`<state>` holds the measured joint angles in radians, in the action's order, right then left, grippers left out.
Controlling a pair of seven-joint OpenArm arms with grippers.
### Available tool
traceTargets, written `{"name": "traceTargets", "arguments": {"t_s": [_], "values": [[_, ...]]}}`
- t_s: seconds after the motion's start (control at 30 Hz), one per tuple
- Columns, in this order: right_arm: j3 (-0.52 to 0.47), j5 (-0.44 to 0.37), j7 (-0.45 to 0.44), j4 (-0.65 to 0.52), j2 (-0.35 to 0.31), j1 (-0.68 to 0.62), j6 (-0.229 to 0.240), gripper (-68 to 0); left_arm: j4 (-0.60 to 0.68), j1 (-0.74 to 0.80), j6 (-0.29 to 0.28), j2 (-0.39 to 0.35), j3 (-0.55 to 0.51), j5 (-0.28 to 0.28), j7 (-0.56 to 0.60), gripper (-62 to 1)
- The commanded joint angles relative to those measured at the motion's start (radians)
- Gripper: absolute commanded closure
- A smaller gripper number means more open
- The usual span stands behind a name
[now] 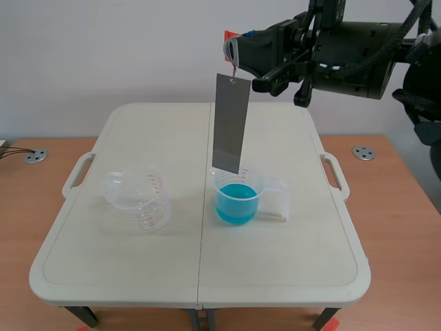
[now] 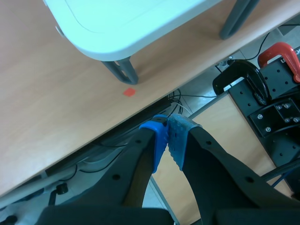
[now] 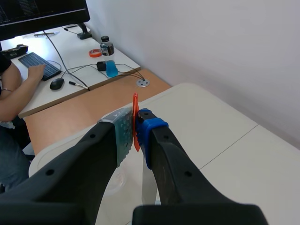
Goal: Hold the metal plate by the orange handle, dip it into the blue solution, take it out and point at it, then put the plate back in the beaker on the left.
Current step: 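Hold the plate still in the solution, then raise the plate and point at it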
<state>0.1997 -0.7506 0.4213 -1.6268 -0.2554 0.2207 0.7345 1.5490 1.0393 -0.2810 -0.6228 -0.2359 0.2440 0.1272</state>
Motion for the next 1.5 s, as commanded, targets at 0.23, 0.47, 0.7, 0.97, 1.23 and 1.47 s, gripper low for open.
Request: {"name": "traceTargets", "arguments": {"t_s": [0.23,0.47,0.7,0.97,1.23,1.47], "values": [[-0.062,-0.021,-0.003,-0.085,-0.008,0.023,0.011,-1.5,0.014,-0.159,0.0,0.004,0.002,0.007,0.012,-4.1],[-0.07,-0.029,0.004,-0.109,-0.008,0.023,0.011,-1.5,0.014,-0.317,-0.016,0.005,0.002,0.007,0.011,-4.1],[-0.07,-0.033,0.006,-0.111,-0.008,0.023,0.011,-1.5,0.014,-0.477,-0.139,0.005,0.014,0.007,0.01,-4.1],[-0.07,-0.033,0.007,-0.111,-0.008,0.023,0.011,-1.5,0.014,-0.643,-0.159,0.008,0.14,0.007,-0.058,-4.1],[-0.07,-0.04,0.008,-0.111,-0.008,0.023,0.011,-1.5,0.013,-0.813,-0.157,0.011,0.301,0.007,-0.113,-4.1],[-0.07,-0.04,0.008,-0.111,-0.008,0.023,0.011,-1.5,-0.015,-0.929,-0.158,0.054,0.399,0.006,-0.18,-4.1]]}}
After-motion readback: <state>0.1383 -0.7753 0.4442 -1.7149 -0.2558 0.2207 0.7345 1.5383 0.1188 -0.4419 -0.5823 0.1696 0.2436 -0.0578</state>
